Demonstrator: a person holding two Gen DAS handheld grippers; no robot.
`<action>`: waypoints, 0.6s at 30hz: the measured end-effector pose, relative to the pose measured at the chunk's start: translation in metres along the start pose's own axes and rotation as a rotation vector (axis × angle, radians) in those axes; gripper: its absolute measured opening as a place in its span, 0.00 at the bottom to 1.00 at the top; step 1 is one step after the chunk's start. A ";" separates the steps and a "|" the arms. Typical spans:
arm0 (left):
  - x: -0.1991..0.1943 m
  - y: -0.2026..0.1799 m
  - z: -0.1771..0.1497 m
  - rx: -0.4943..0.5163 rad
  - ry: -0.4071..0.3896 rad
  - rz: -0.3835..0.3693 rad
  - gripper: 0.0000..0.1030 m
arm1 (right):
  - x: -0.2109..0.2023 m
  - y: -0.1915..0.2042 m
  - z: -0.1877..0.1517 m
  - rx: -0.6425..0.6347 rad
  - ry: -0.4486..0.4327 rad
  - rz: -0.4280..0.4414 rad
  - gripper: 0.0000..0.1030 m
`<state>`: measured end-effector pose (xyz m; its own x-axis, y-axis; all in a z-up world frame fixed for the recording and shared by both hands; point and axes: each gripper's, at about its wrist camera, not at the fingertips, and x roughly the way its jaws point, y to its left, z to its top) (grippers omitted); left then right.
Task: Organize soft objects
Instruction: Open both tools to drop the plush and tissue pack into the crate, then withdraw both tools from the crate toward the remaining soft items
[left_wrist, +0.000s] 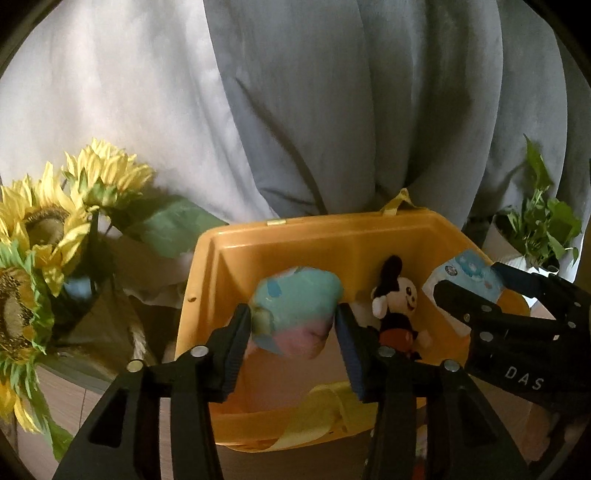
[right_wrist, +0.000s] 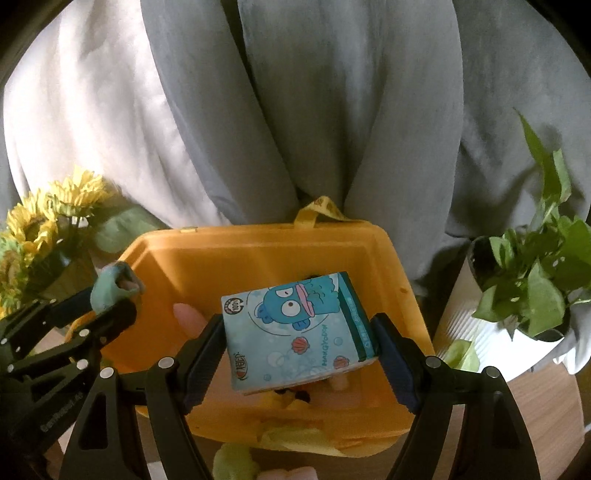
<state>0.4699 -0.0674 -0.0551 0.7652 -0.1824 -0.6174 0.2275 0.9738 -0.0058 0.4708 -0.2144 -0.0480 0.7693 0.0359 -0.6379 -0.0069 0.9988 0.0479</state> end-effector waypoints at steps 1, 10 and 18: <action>0.000 0.000 0.000 -0.002 0.000 0.000 0.53 | 0.000 -0.001 0.000 0.002 0.001 -0.001 0.79; -0.021 0.001 -0.001 -0.017 -0.022 0.014 0.59 | -0.013 -0.003 -0.001 0.018 -0.024 -0.012 0.84; -0.059 0.001 -0.010 -0.022 -0.065 0.026 0.59 | -0.051 -0.002 -0.007 0.022 -0.075 -0.012 0.84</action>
<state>0.4192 -0.0540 -0.0265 0.8083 -0.1645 -0.5653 0.1941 0.9809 -0.0079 0.4273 -0.2179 -0.0210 0.8148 0.0209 -0.5793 0.0160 0.9982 0.0585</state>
